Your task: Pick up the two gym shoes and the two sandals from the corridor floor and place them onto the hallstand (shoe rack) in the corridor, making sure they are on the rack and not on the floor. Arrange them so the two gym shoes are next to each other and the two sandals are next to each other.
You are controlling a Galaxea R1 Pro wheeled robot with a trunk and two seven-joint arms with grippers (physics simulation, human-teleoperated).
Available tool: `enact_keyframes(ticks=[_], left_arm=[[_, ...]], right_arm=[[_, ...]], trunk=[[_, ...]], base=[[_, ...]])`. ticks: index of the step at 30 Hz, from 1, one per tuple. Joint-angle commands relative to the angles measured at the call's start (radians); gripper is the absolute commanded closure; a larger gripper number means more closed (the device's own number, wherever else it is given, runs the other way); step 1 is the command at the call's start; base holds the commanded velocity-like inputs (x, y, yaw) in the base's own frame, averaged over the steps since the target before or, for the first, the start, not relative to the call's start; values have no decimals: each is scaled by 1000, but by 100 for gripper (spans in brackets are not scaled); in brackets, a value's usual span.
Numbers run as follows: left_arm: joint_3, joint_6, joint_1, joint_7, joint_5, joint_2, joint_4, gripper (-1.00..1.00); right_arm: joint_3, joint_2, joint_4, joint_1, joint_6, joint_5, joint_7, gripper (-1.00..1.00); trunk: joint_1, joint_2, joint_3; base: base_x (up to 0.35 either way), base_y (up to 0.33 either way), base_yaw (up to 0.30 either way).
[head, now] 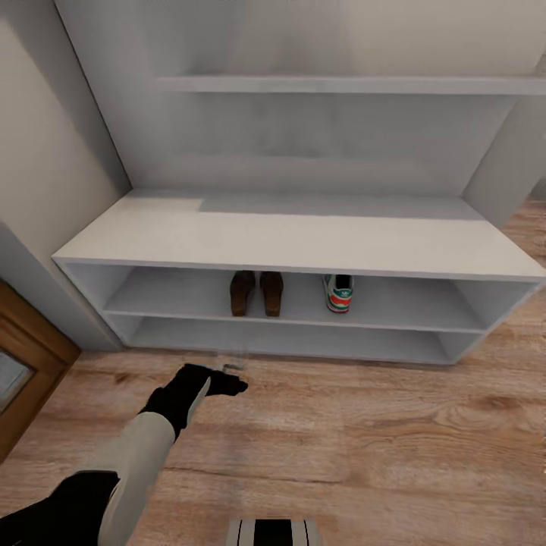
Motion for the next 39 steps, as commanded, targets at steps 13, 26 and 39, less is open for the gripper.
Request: enact_keyframes(ticks=[13,26,39], left_arm=[[7,-538,365,-7,80,147,5,-100],[9,-702,483,-5,214,235,1,-100],[9,-702,483,3,215,234,-1,-100]], right_arm=[[2,-2,1,0,-5,-11,0,100],[2,3,2,0,-108,-11,2,100],[2,4,2,0,-108,-11,2,100]], trunk=[[-1,0,-1],[-1,0,-1],[-1,0,-1]], base=[[-75,0,0],[-135,83,0],[-293,98,0]])
